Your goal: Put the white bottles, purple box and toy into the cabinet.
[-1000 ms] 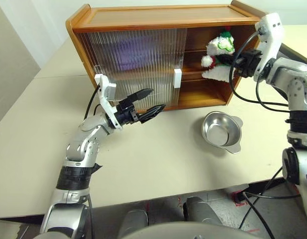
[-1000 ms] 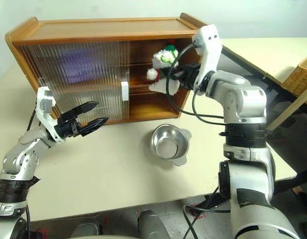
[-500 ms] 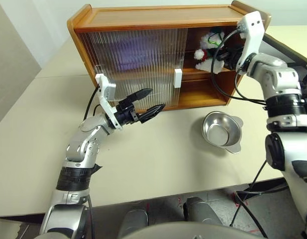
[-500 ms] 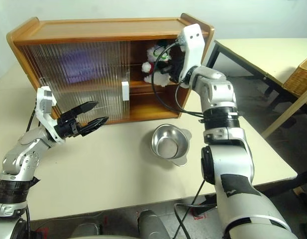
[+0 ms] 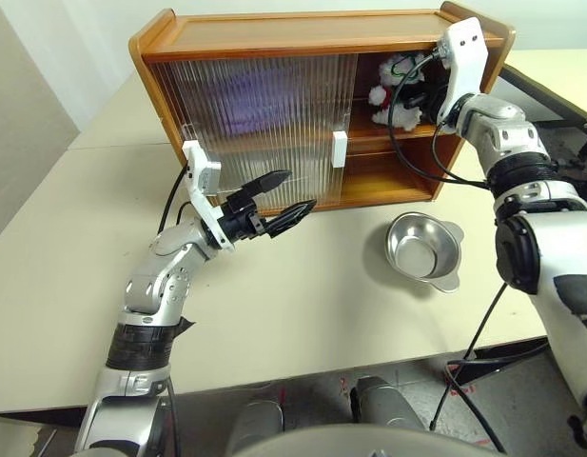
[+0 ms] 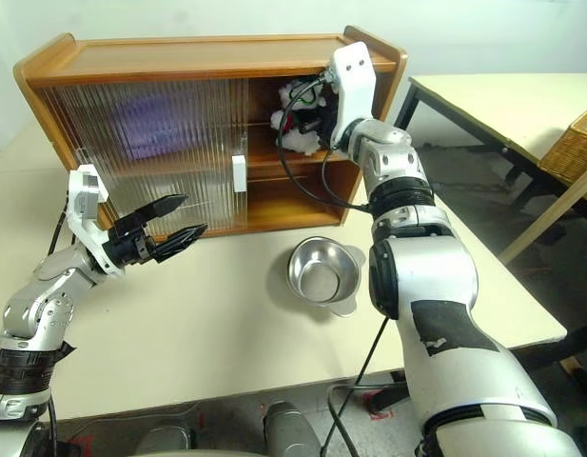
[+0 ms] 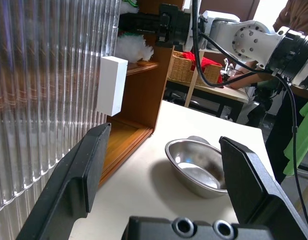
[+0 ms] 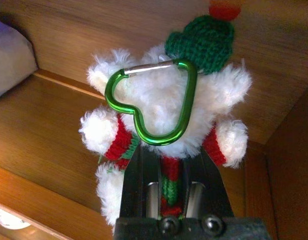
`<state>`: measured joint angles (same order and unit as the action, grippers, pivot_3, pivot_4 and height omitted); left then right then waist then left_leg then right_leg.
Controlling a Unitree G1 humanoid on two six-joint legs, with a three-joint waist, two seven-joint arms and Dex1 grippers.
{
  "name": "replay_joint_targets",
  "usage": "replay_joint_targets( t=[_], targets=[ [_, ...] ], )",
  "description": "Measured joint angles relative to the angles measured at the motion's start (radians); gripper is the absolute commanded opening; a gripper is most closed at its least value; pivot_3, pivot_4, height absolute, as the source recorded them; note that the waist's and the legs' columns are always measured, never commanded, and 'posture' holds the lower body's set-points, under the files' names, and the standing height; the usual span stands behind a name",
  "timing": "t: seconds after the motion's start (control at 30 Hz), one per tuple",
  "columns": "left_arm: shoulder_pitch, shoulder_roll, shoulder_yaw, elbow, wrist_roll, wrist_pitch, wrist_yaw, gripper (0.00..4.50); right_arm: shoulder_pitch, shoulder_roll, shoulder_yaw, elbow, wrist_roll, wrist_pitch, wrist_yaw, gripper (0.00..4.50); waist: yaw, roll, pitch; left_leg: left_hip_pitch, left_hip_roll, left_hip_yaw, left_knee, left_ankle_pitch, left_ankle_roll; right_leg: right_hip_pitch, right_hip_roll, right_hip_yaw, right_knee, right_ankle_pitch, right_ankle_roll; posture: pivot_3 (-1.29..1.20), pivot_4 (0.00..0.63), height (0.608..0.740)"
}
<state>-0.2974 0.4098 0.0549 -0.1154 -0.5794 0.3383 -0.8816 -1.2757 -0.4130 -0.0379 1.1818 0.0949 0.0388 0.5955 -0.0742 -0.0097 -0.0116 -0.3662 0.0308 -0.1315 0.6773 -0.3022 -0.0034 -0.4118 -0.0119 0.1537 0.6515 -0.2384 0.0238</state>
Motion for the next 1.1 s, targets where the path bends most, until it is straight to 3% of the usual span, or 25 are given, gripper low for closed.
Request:
replay_joint_targets(
  t=[0.03, 0.43, 0.8, 0.97, 1.1],
  targets=[
    [0.002, 0.0, 0.0, 0.0, 0.0, 0.0, 0.001, 4.5, 0.0, 0.001, 0.0, 0.008, -0.007, -0.009, -0.005, 0.25, 0.0, 0.0, 0.0, 0.0, 0.0, 0.0, 0.0, 0.0, 0.0, 0.0, 0.0, 0.0, 0.0, 0.001, -0.001, -0.11, 0.0, 0.74],
    [0.001, 0.003, 0.0, -0.002, 0.0, 0.002, 0.004, 4.5, -0.001, 0.007, -0.009, 0.02, -0.05, -0.028, -0.033, 4.45, -0.003, 0.0, 0.0, 0.0, 0.001, 0.0, 0.001, 0.001, -0.001, 0.0, 0.0, 0.0, 0.0, 0.003, -0.003, -0.13, 0.0, 0.74],
    [-0.006, 0.0, -0.002, -0.001, 0.0, 0.003, -0.003, 4.5, 0.027, -0.023, -0.049, -0.135, -0.018, 0.059, 0.01, 4.45, -0.004, 0.001, 0.0, -0.001, 0.001, 0.001, 0.0, 0.0, -0.001, 0.0, 0.001, 0.0, -0.002, 0.002, -0.004, -0.14, 0.0, 0.74],
    [-0.005, 0.001, -0.003, -0.001, 0.0, 0.004, -0.005, 4.5, 0.184, -0.043, -0.069, -0.466, 0.048, 0.238, 0.043, 4.45, -0.003, 0.001, 0.0, -0.003, 0.0, 0.003, 0.001, 0.0, -0.001, 0.0, 0.002, 0.0, -0.002, 0.002, -0.004, -0.15, 0.0, 0.74],
    [-0.006, 0.003, -0.003, 0.002, -0.001, 0.004, -0.013, 4.5, 0.384, -0.083, -0.081, -0.867, 0.126, 0.48, 0.047, 4.45, -0.001, 0.0, 0.0, -0.005, 0.001, 0.003, 0.002, 0.0, -0.001, 0.0, 0.004, 0.0, -0.003, 0.002, -0.005, -0.16, 0.0, 0.74]
  ],
)
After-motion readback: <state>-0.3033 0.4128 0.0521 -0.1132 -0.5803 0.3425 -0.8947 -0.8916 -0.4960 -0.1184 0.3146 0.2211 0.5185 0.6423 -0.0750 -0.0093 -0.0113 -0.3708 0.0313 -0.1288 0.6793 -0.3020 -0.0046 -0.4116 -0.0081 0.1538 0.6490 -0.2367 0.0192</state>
